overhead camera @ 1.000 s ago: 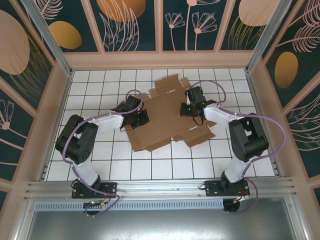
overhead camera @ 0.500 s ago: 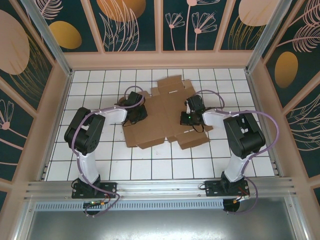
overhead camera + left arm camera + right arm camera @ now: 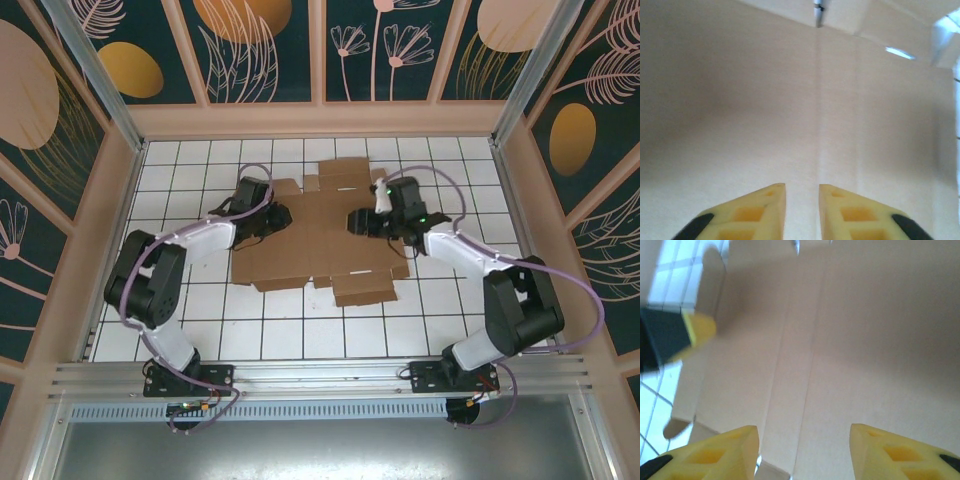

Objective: Fold the paper box

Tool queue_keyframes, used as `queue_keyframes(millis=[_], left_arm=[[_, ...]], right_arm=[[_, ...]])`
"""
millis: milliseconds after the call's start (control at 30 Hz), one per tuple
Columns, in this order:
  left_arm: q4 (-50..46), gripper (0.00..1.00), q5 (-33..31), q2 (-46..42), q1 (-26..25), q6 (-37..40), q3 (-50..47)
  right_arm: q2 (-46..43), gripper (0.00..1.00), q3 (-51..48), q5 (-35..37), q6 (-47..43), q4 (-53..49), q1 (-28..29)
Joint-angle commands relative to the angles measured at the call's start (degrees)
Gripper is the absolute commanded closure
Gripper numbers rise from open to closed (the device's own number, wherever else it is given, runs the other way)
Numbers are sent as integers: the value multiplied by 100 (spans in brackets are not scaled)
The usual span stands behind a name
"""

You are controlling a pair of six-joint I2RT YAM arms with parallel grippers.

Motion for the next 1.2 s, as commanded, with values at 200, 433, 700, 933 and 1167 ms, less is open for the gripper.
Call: queue_keyframes(millis=[200,433,700,933,1167], left_arm=[[2352,71,1094,94,-5,-842,-1296],[2165,75,683,208,-5,-939,-1435],[1921,77,550,257,-5,-870,-1407],[2056,78,681,398,-9,-900,-1485],[2118,79,790,575,-5,-897,-1462]], right_arm=[[617,34,-3,-161,-214,-45,-1441],[1271,33,92,-206,-397,-126,-1671],[1651,34,124,-257,-478,-73,-1882],[2181,37,174,-1953,-428,170,-2039],[2717,41,317,-2959,-370,261,-1992]])
